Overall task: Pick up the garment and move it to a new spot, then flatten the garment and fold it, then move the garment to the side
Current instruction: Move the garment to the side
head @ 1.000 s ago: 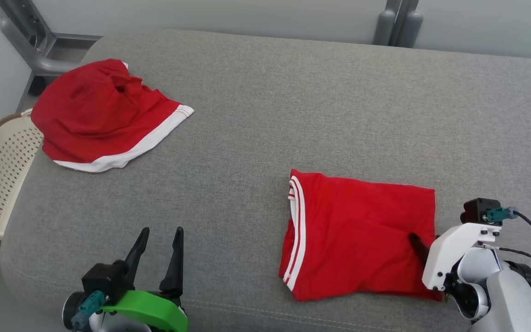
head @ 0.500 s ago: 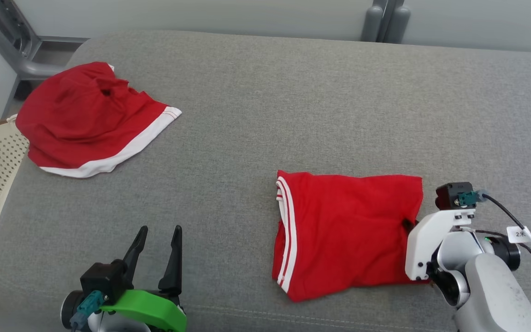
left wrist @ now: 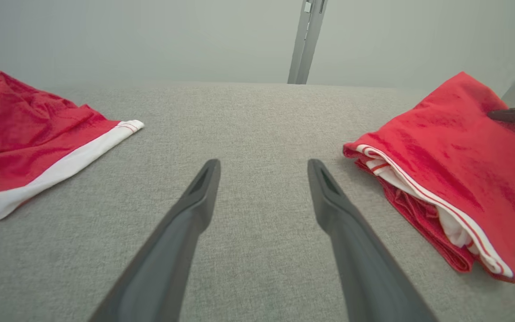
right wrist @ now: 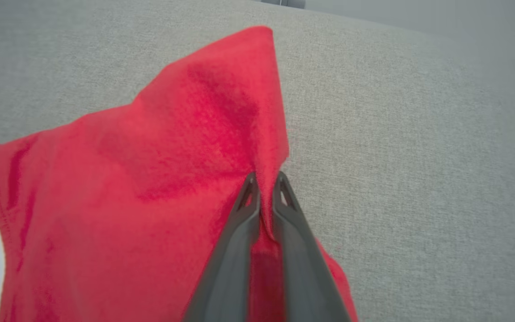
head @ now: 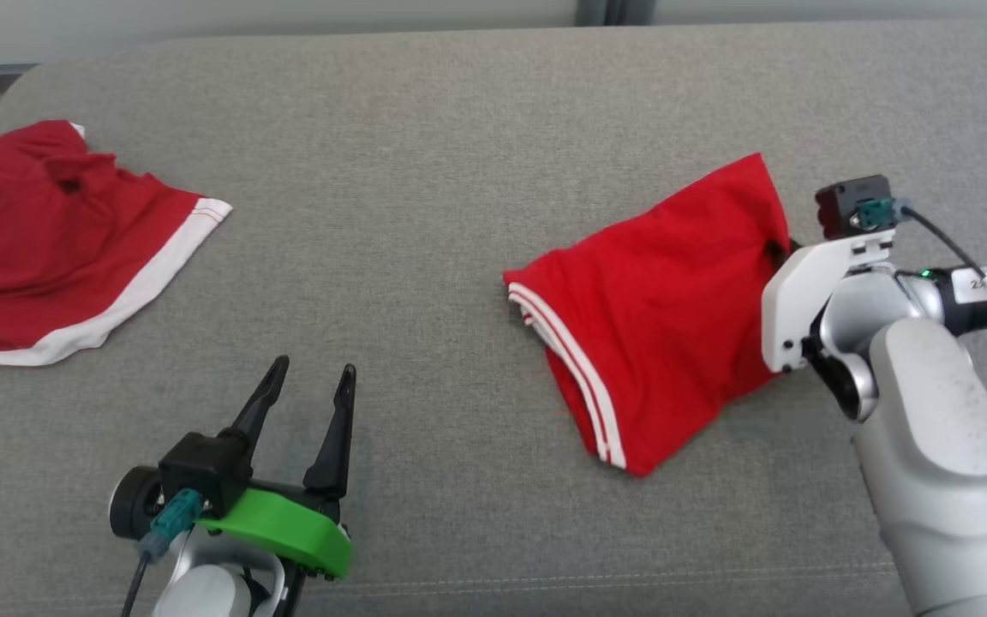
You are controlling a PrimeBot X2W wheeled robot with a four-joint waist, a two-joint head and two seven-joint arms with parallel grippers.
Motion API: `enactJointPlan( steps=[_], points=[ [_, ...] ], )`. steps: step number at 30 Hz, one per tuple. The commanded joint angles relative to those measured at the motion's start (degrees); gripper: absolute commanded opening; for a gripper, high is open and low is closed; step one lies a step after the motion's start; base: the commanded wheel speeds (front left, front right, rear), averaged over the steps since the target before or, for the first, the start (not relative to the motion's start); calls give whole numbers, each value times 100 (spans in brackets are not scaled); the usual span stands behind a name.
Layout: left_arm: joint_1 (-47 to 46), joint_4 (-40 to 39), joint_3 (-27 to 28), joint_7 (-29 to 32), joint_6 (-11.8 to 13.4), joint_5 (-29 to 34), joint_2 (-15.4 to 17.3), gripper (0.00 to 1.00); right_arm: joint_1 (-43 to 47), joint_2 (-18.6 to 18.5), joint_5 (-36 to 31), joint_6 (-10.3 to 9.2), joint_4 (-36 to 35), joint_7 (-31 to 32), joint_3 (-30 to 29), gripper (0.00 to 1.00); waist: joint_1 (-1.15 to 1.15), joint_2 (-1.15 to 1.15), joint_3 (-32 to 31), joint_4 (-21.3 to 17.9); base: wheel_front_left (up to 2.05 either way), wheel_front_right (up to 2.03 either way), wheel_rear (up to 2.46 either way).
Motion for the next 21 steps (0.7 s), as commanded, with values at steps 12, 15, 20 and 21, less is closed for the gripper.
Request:
enactJointPlan(
  steps=[12, 15, 20, 21],
  points=[
    [-627, -780, -132, 506, 37, 395, 442, 100, -1185, -1101, -88, -10, 803, -498, -387, 0, 0, 0, 1337, -794, 0, 0, 0],
    [-689, -955, -158, 605, 40, 440, 504, 100, -1311, -1371, -125, -10, 964, -610, -446, 0, 0, 0, 1470, -818, 0, 0, 0],
    [-721, -1142, -169, 725, 58, 488, 615, 100, -1529, -1660, -68, -10, 1144, -746, -400, 0, 0, 0, 1624, -823, 0, 0, 0],
    [-724, -1178, -182, 767, 56, 497, 643, 100, -1565, -1730, -68, -10, 1191, -763, -430, 0, 0, 0, 1653, -810, 0, 0, 0]
  ],
)
